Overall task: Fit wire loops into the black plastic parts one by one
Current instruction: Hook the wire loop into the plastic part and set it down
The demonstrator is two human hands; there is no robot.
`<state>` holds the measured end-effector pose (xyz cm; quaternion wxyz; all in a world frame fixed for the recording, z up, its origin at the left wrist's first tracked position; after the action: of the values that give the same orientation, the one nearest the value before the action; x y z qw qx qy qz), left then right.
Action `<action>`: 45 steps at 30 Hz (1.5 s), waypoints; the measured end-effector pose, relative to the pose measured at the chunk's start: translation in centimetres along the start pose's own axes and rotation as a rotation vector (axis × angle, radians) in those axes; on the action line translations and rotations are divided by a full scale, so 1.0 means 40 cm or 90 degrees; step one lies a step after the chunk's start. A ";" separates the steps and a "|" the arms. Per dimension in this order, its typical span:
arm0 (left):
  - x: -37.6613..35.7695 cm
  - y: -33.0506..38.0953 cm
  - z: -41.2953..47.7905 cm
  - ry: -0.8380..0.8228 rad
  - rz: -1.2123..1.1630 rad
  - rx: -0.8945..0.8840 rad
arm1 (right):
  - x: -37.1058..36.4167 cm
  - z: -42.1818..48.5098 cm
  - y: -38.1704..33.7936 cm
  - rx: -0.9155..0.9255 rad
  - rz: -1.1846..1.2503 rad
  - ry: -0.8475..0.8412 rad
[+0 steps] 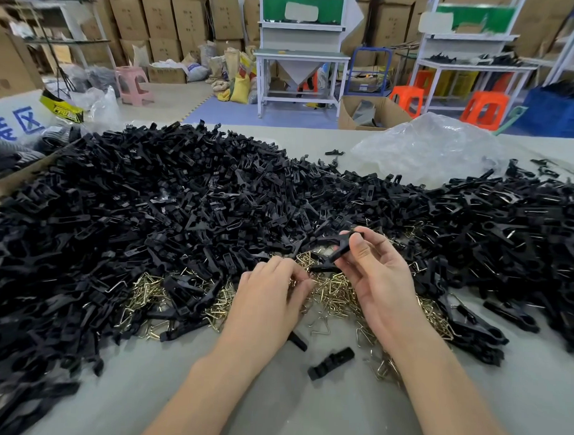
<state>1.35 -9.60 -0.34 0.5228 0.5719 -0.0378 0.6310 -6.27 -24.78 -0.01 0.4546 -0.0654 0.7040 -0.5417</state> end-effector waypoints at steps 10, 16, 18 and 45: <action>0.008 -0.010 0.004 0.071 -0.141 0.028 | 0.001 0.000 0.006 -0.003 -0.006 -0.021; 0.011 -0.016 0.002 0.090 -0.273 0.092 | -0.002 -0.004 0.007 -0.013 -0.010 -0.039; 0.011 -0.019 0.002 0.087 -0.297 0.105 | -0.004 -0.006 0.006 -0.017 -0.008 -0.039; 0.009 0.010 0.006 0.034 -0.543 0.128 | -0.033 -0.032 0.008 -0.178 0.124 -0.117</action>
<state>1.30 -9.72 0.23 0.6791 0.5678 0.2770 0.3738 -6.29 -22.97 0.46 0.5539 -0.1083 0.7308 -0.3838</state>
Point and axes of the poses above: each hand's wrist, its own z-axis towards the middle knuckle, its own x-axis out of the back of the hand, y = z × x, the point moved 3 cm from there along z, towards the middle knuckle, and after that the axes turned 2 degrees about y, right-handed, at the moved point
